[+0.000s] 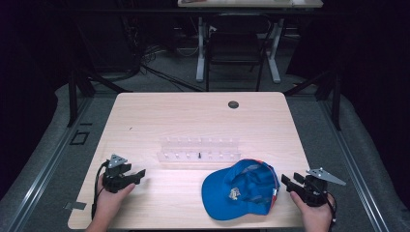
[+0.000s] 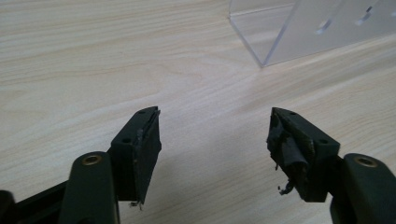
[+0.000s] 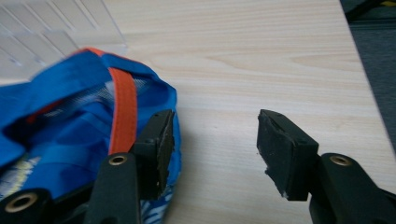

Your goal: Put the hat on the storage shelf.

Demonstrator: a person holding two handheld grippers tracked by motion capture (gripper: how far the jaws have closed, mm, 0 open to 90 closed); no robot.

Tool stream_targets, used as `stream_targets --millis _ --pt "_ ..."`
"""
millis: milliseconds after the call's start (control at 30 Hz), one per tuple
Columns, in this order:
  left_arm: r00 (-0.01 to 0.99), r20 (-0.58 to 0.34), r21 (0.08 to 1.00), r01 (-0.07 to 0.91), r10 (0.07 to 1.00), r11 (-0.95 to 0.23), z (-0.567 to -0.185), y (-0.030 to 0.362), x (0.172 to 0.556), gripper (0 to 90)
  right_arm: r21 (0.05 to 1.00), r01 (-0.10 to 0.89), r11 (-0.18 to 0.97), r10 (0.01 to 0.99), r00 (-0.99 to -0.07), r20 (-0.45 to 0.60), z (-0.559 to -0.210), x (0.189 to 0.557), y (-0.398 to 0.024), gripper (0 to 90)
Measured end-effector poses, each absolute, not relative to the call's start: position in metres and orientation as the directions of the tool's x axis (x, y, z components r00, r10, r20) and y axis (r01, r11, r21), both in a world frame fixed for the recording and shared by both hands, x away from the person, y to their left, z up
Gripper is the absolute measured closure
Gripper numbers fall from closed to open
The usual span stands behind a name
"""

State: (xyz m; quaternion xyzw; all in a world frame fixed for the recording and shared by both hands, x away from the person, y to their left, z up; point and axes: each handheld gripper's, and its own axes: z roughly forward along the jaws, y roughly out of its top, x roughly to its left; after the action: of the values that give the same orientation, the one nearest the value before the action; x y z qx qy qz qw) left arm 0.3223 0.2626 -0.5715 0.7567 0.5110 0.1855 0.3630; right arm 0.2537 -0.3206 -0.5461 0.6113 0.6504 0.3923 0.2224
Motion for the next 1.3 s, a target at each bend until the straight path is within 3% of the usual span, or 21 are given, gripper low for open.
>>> stream_targets --millis 233,300,500,567,767,1100,1300 --pt "0.426 -0.080 0.750 0.622 0.901 -0.228 -0.573 0.260 0.321 35.3 0.760 0.649 -0.027 0.972 -0.161 0.172 -0.544 0.256 -0.315 46.9" --pt "0.430 -0.065 0.754 0.612 0.900 -0.238 -0.573 0.260 0.320 35.2 0.748 0.663 -0.029 0.967 -0.170 0.187 -0.545 0.256 -0.314 52.2" --pt "0.432 -0.066 0.756 0.610 0.899 -0.238 -0.574 0.258 0.318 35.8 0.730 0.683 -0.011 0.955 -0.209 0.210 -0.541 0.256 -0.311 54.8" --pt "0.430 -0.081 0.755 0.615 0.899 -0.226 -0.573 0.258 0.317 40.1 0.728 0.685 0.016 0.953 -0.230 0.196 -0.535 0.256 -0.309 53.5" --pt "0.438 -0.089 0.738 0.633 0.895 -0.236 -0.574 0.259 0.318 43.2 0.695 0.718 0.029 0.921 -0.289 0.261 -0.519 0.267 -0.303 54.4" --pt "0.442 -0.088 0.734 0.634 0.893 -0.242 -0.573 0.261 0.317 43.8 0.665 0.745 -0.044 0.853 -0.318 0.413 -0.498 0.282 -0.305 56.9" --pt "0.445 -0.090 0.731 0.637 0.891 -0.244 -0.573 0.261 0.316 43.5 0.648 0.756 0.091 0.919 -0.314 0.237 -0.487 0.288 -0.298 52.5"
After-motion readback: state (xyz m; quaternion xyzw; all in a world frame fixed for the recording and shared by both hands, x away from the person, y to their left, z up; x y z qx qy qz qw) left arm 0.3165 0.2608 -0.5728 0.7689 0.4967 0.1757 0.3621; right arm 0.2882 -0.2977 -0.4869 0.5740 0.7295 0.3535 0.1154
